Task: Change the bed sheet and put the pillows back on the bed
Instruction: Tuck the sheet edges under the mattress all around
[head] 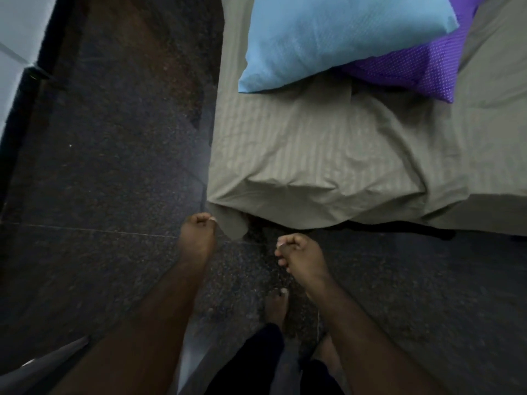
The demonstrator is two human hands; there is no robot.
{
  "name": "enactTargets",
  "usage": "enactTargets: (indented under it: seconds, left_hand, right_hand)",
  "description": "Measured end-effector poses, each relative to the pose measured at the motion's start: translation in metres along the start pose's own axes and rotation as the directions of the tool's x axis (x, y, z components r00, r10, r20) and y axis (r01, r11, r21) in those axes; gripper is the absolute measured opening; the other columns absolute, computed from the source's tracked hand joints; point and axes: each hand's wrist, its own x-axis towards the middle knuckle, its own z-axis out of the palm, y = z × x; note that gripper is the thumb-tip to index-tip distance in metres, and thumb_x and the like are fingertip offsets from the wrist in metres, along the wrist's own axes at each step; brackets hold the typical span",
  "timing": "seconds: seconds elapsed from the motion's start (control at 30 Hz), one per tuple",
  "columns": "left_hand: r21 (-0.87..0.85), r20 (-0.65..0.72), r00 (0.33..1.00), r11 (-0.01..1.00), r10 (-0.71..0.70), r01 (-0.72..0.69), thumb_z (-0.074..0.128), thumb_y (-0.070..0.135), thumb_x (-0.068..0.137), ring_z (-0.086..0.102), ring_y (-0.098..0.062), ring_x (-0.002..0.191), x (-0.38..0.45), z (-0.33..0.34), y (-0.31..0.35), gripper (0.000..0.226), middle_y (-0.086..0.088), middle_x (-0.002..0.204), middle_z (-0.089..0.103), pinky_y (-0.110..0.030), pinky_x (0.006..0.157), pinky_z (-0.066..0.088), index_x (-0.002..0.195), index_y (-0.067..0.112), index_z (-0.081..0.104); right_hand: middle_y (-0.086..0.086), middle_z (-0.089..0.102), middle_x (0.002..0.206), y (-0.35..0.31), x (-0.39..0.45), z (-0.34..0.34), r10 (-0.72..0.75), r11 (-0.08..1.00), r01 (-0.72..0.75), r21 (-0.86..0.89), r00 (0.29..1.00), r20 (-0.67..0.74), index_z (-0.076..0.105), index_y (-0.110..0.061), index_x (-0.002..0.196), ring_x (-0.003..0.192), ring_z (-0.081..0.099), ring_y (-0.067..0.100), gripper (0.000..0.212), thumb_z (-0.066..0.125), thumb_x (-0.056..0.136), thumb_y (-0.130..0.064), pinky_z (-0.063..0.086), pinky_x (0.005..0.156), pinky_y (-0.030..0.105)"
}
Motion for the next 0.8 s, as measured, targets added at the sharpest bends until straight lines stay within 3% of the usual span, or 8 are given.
enactTargets:
  seconds: [0.1, 0.23, 0.3, 0.43, 0.53, 0.63, 0.73, 0.8]
  left_hand:
    - [0.077, 0.069, 0.997, 0.997, 0.026, -0.032, 0.07, 0.022, 0.089, 0.068, -0.031, 0.088, 0.018, 0.001, -0.001, 0.017, -0.009, 0.092, 0.071, -0.043, 0.079, 0.057, 0.103, 0.016, 0.065]
    - [0.19, 0.212, 0.977, 0.981, -0.012, -0.029, 0.073, 0.016, 0.084, 0.067, -0.032, 0.097, 0.062, 0.02, -0.012, 0.039, -0.014, 0.108, 0.07, -0.035, 0.078, 0.052, 0.121, 0.007, 0.064]
    - [0.18, 0.258, 0.965, 0.984, -0.042, -0.005, 0.073, 0.016, 0.084, 0.067, -0.036, 0.097, 0.082, 0.03, -0.017, 0.042, -0.015, 0.11, 0.068, -0.036, 0.074, 0.053, 0.124, 0.009, 0.061]
    - [-0.124, 0.233, 0.968, 0.985, -0.091, 0.122, 0.06, 0.009, 0.079, 0.068, -0.037, 0.074, 0.108, 0.018, -0.011, 0.01, -0.017, 0.078, 0.069, -0.036, 0.057, 0.053, 0.086, 0.012, 0.065]
    - [-0.079, 0.195, 0.969, 0.987, 0.152, -0.139, 0.052, 0.029, 0.077, 0.06, -0.023, 0.069, 0.101, -0.017, 0.001, 0.019, -0.006, 0.073, 0.064, -0.043, 0.064, 0.052, 0.08, 0.011, 0.06]
    - [-0.031, 0.459, 0.759, 0.862, 0.462, -0.506, 0.054, 0.033, 0.077, 0.06, -0.014, 0.07, 0.069, -0.04, 0.028, 0.017, 0.006, 0.071, 0.063, -0.032, 0.063, 0.047, 0.077, 0.018, 0.061]
    - [0.06, 0.589, 0.466, 0.54, 0.66, -0.84, 0.056, 0.039, 0.081, 0.061, -0.017, 0.094, 0.059, -0.043, 0.049, 0.024, 0.006, 0.089, 0.069, -0.035, 0.083, 0.049, 0.088, 0.019, 0.069]
    - [0.084, 0.547, 0.421, 0.453, 0.723, -0.887, 0.052, 0.032, 0.084, 0.064, -0.02, 0.103, 0.07, -0.04, 0.058, 0.03, 0.003, 0.106, 0.071, -0.039, 0.091, 0.052, 0.104, 0.018, 0.071]
  right_hand:
    - [0.0, 0.075, 0.091, 0.001, 0.003, 0.031, -0.043, 0.994, 0.047, -0.094, 0.998, 0.042, 0.071, -0.024, 0.101, 0.085, 0.07, 0.017, 0.011, 0.07, 0.09, -0.024, 0.056, 0.083, 0.036]
    - [-0.004, 0.074, 0.105, -0.018, 0.027, 0.075, -0.084, 0.987, 0.09, -0.131, 0.995, 0.044, 0.067, -0.02, 0.124, 0.099, 0.067, 0.009, 0.033, 0.069, 0.092, -0.026, 0.052, 0.097, 0.032]
    - [-0.006, 0.073, 0.105, -0.027, 0.045, 0.1, -0.081, 0.985, 0.087, -0.151, 0.996, 0.046, 0.061, -0.022, 0.133, 0.102, 0.065, 0.01, 0.042, 0.068, 0.092, -0.029, 0.051, 0.096, 0.031]
    - [-0.007, 0.071, 0.092, -0.042, 0.067, 0.14, -0.094, 0.988, 0.08, -0.134, 0.99, -0.108, 0.063, -0.025, 0.121, 0.085, 0.065, 0.007, 0.035, 0.069, 0.087, -0.022, 0.05, 0.075, 0.022]
    - [-0.007, 0.065, 0.098, -0.049, 0.065, 0.159, -0.13, 0.989, 0.113, -0.091, 0.971, -0.202, 0.059, -0.024, 0.117, 0.082, 0.063, 0.006, 0.039, 0.074, 0.082, -0.014, 0.049, 0.069, 0.018]
    - [-0.004, 0.065, 0.106, -0.05, 0.053, 0.172, -0.322, 0.946, 0.315, -0.07, 0.9, -0.295, 0.065, -0.022, 0.117, 0.094, 0.064, 0.012, 0.039, 0.071, 0.079, -0.018, 0.055, 0.081, 0.029]
    - [0.002, 0.067, 0.09, -0.038, 0.053, 0.158, -0.322, 0.945, 0.295, -0.14, 0.769, -0.553, 0.072, -0.018, 0.098, 0.085, 0.065, 0.021, 0.019, 0.064, 0.08, -0.016, 0.054, 0.077, 0.039]
    - [0.006, 0.069, 0.088, -0.029, 0.056, 0.136, -0.191, 0.978, 0.19, -0.081, 0.682, -0.706, 0.07, -0.02, 0.096, 0.082, 0.066, 0.029, 0.016, 0.061, 0.083, -0.021, 0.055, 0.076, 0.045]
